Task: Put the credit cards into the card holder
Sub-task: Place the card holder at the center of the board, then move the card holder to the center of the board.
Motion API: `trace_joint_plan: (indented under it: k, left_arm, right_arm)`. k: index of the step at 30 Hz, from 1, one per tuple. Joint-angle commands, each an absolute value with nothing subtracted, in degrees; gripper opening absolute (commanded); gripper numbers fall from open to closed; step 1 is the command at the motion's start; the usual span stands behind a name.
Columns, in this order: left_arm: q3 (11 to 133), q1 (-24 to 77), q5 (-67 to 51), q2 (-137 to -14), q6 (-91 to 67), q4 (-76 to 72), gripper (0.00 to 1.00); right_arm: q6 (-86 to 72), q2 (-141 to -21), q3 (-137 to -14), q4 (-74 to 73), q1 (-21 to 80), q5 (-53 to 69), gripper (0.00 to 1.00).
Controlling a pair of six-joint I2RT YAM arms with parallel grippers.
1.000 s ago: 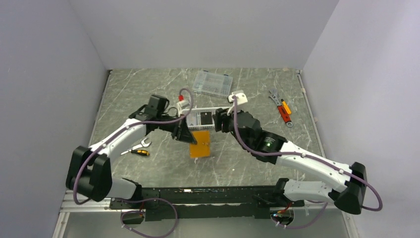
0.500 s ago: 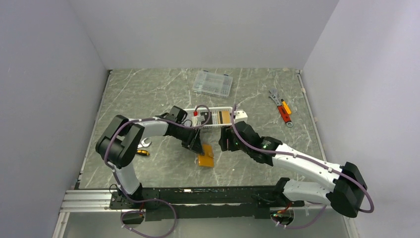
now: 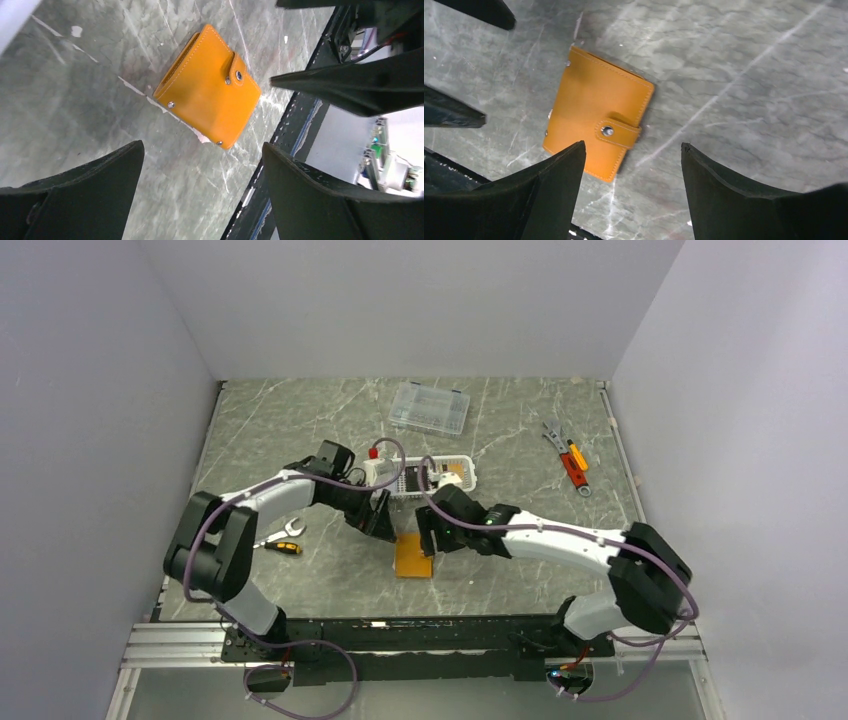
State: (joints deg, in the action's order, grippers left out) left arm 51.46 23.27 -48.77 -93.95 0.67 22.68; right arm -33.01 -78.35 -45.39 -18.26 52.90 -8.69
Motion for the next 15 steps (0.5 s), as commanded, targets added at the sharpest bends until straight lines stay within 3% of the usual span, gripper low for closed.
trace_joint_plan:
  k: [1,7,15]
  left_arm:
    - [55.4,22.3,-45.4,-86.7,13.3,35.4,0.92]
    - [52.4,22.3,-41.7,-78.1,20.5,37.9,0.90]
    - [51.2,24.6,-36.1,-71.4,23.2,38.2,0.88]
  right_arm:
    - [-31.9,-84.8,-52.7,-19.9,56.8,-11.9,0.73]
    - [-32.4,-92.9,-57.9,-22.5,58.3,-14.6,0.71]
    - [-34.1,-94.7,-56.7,-24.2,58.0,-16.4,0.59]
